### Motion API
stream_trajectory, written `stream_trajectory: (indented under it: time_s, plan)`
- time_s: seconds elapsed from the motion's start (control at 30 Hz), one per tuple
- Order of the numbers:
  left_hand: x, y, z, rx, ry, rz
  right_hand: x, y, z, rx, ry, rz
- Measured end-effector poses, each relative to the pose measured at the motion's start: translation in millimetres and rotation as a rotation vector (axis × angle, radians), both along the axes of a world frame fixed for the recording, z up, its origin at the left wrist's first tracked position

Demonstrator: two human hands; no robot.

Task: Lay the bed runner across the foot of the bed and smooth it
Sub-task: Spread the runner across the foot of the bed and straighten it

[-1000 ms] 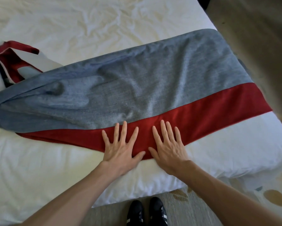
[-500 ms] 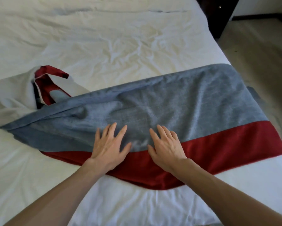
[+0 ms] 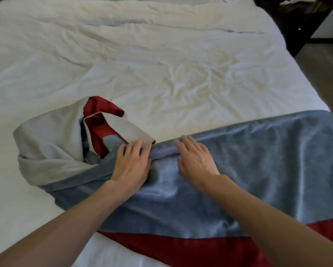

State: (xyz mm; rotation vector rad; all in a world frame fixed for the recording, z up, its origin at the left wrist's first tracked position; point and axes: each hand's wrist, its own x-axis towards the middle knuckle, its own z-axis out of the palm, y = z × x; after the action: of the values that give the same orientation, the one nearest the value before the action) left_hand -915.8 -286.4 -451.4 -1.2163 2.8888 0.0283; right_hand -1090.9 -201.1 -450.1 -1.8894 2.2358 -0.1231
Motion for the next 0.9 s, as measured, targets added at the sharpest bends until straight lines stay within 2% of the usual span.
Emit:
stream_trajectory:
  time_s: [0.1,0.2,0.4,0.5,0.67,0.8,0.9]
  plan:
    - [12.8,-31.5,-2.2,-0.017,0.010,0.019,8.1,-39.8,-3.0,0.012,0.034,0.027]
    - [18.9,-47.3,-8.8,-0.007,0.015,-0.056,7.7,-65.6,-9.7,0.085,0.037,0.013]
    - [4.0,-81.4,-10.0,-0.033,0.151,-0.063,-5.8,-88.7,-9.7,0.024,0.114,-0.048]
    - [-8.9,-108.0,-4.9,-0.013,0.117,-0.065,-17.7,-106.9,-5.7,-0.039,0.128,-0.063]
    - [-36.0,-148.0,-0.6,-0.028,0.055,-0.031,-36.2,-141.4,2.2,-0.037,0.141,-0.088]
    - [-71.4,-175.9,-2.4,-0.035,0.054,0.021,-54.8,-167.1,-4.3,-0.070,0.158,-0.206]
    - [-88.6,-185.7,-19.8,-0.006,-0.123,0.055,-55.8,-174.9,-28.0,-0.046,0.105,-0.275]
